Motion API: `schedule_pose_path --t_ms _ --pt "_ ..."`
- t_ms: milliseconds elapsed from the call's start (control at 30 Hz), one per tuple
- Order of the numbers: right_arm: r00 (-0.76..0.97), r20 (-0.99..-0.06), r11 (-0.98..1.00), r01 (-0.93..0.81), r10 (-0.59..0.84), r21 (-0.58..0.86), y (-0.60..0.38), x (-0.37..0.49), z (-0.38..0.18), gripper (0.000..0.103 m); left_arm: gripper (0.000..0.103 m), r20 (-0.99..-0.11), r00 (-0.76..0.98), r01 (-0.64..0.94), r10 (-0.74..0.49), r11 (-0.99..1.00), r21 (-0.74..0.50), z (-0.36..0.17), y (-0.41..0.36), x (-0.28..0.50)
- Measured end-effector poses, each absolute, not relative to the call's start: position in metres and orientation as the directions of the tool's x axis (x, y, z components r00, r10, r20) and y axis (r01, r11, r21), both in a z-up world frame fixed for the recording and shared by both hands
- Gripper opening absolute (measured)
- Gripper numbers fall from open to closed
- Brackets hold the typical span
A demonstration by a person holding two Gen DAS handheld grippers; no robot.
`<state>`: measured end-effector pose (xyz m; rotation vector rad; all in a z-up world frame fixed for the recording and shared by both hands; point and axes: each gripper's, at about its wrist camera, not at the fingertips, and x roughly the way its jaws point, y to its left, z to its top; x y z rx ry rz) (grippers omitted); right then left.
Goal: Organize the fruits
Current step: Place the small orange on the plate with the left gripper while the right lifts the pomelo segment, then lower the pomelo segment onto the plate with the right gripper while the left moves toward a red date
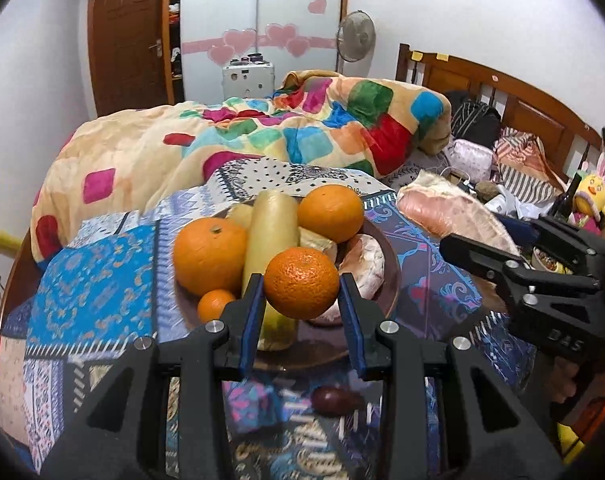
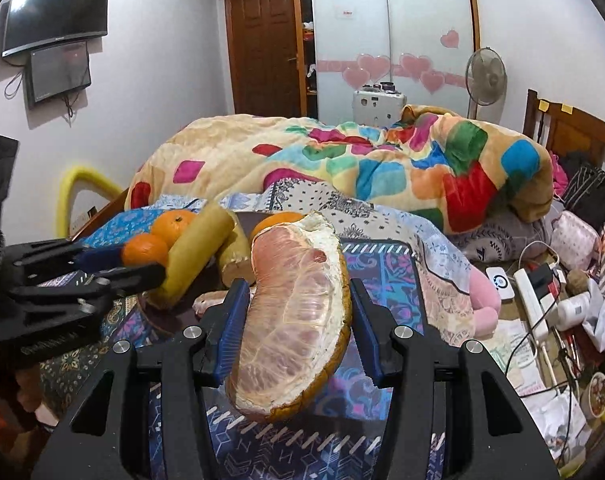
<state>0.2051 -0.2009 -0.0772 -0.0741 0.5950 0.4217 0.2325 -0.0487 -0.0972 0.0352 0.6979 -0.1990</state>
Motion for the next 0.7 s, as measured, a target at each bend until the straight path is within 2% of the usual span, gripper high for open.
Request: schedule_pose_path --t_ms 400,500,700 --pt "0.752 -0.546 0.913 -0.403 0.369 0.062 -0.210 0.211 -0.076 0.046 0.038 -0.665 0.732 0.214 -0.146 0.977 0.021 -0.112 -0.072 0.254" --pt "0.751 -0.546 0.912 -0.405 0.371 0.062 -0.209 0.211 -0.076 0.046 0.047 -0.668 0.728 0.225 -0.156 0.974 0.018 -0.111 -0.074 0.254" --pt "0.747 -0.544 0.908 -0.413 0.383 0.072 -0.209 0.212 -0.076 0.046 0.048 -0.658 0.739 0.217 -0.141 0.976 0.035 -0.111 -0.075 0.252"
